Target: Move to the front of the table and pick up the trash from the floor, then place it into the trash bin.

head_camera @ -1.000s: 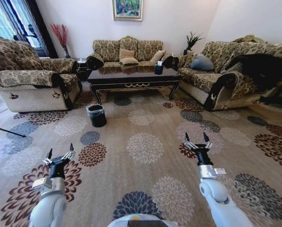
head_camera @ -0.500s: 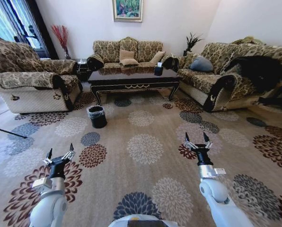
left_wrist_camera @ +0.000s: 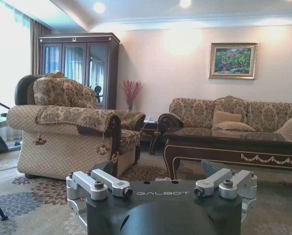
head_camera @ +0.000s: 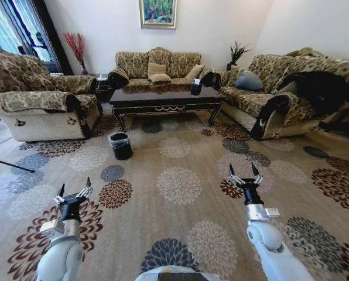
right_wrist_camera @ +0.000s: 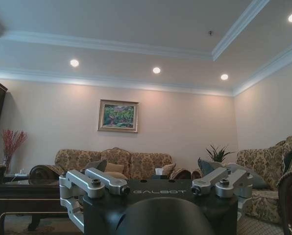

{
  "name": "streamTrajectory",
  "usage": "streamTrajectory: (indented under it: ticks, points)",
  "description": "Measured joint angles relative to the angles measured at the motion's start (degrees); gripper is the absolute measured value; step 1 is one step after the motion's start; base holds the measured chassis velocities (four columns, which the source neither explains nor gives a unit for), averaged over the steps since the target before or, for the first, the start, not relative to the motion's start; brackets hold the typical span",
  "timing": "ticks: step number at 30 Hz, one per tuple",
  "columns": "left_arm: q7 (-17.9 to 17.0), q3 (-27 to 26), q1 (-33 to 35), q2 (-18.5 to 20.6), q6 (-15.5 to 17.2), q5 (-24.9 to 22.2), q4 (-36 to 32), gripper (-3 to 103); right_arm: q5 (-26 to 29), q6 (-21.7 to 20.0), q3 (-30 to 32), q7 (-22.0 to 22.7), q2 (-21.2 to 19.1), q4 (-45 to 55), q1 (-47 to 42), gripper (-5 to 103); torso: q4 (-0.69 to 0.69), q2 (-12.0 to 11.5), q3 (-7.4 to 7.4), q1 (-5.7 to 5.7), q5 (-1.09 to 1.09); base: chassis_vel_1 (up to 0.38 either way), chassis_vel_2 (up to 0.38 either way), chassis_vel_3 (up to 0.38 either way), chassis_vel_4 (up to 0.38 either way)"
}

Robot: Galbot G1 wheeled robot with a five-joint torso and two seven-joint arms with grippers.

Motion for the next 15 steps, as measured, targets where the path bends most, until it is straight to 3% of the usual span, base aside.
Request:
streamTrajectory:
  ticks: [15]
  points:
    - [0.0,0.0,0.0,0.0,0.0,0.0,0.0,100,0.0,0.0,0.0,0.0,0.0,0.0,0.0,100,0.0,3.63,2.35,1.28,0.0,0.0,0.0,0.0,0.0]
